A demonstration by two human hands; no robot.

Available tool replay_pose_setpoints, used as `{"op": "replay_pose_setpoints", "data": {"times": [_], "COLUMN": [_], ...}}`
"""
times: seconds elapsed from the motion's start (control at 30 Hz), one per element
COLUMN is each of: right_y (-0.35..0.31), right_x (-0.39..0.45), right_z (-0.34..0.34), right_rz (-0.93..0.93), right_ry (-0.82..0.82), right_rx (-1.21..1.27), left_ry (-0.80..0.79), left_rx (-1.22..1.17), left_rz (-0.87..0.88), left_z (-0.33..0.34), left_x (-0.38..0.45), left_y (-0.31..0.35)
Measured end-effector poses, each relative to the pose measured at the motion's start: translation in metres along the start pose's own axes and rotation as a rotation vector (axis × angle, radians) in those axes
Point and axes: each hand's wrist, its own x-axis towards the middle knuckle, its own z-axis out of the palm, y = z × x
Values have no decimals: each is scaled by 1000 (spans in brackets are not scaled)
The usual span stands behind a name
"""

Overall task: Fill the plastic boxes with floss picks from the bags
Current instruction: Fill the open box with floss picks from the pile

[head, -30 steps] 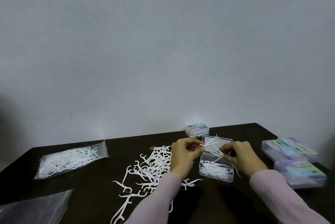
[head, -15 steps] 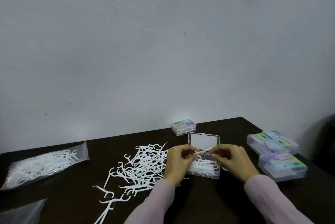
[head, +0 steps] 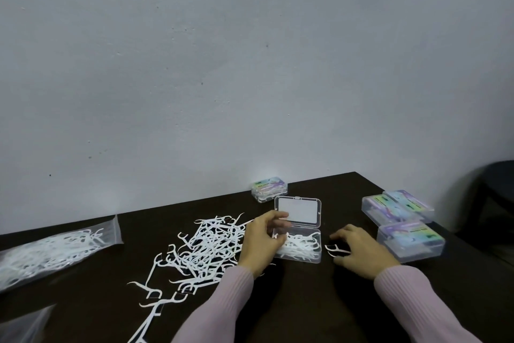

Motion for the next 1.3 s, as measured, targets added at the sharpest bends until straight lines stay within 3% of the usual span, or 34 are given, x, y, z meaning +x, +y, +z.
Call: {"op": "replay_pose_setpoints", "data": {"times": [0.13, 0.33, 0.57, 0.67, 0.83, 1.0, 1.1, 1.3], "right_y": [3, -3, -11, -15, -28, -44, -58, -67], "right_x": [-5, -8, -8, -8, -9, -10, -5, -1], "right_z": [-1, -7, 4, 1, -13, -12, -6, 7], "right_rz": [83, 44, 35, 51, 53, -136, -235, -275], "right_ry": [52, 20, 38, 121, 218, 336, 325, 333], "right_rx": [-148, -228, -492, -412, -234, -160, -125, -75], "left_ry": [-14, -160, -196, -124, 48, 2, -5, -15], "left_rx": [56, 135, 496, 474, 220, 139, 139, 211], "left_rz": [8, 34, 100, 106, 38, -17, -31, -77], "left_z": [-1, 10, 16, 15, -3, -34, -57, -99], "left_x": [-3, -8, -16, -18, -13, -19, -29, -41], "left_y": [0, 11, 17, 19, 15, 3, 1, -12]}}
